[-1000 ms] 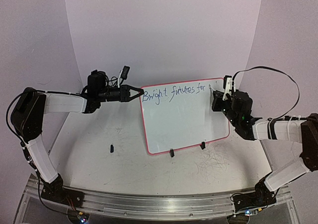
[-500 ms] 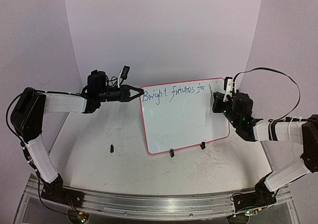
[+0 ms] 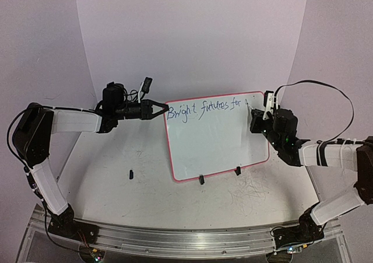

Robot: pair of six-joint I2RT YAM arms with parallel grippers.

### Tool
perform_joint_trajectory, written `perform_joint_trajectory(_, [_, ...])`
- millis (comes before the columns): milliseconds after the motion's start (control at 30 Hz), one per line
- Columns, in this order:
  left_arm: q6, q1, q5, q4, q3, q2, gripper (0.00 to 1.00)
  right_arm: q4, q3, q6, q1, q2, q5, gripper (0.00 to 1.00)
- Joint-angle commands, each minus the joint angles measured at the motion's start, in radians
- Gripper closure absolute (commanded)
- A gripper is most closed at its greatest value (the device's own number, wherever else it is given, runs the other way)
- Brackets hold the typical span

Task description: Write a sentence on the whiteboard

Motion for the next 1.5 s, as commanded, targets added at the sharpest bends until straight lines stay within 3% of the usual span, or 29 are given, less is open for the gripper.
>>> perform_joint_trajectory(0, [0.06, -0.045, 0.039, -0.093, -0.024, 0.004, 1.0, -0.022, -0.007, 0.005, 0.005, -0.052, 0.03, 1.0])
perform_joint_trajectory(233, [0.068, -0.045, 0.032, -0.094, -0.029, -0.008, 1.0, -0.032, 0.021, 0.001, 0.005, -0.125, 0.016, 1.0])
perform_joint_trajectory(1000, [0.064, -0.045, 0.039, -0.096, -0.026, -0.003, 1.0, 0.022, 0.134, -0.031, -0.017, 0.045, 0.015, 1.0])
perform_joint_trajectory(1467, [0.063, -0.046, 0.042, -0.096, -0.024, -0.005, 1.0, -0.007, 0.058, 0.01, -0.018, 0.015, 0.003, 1.0])
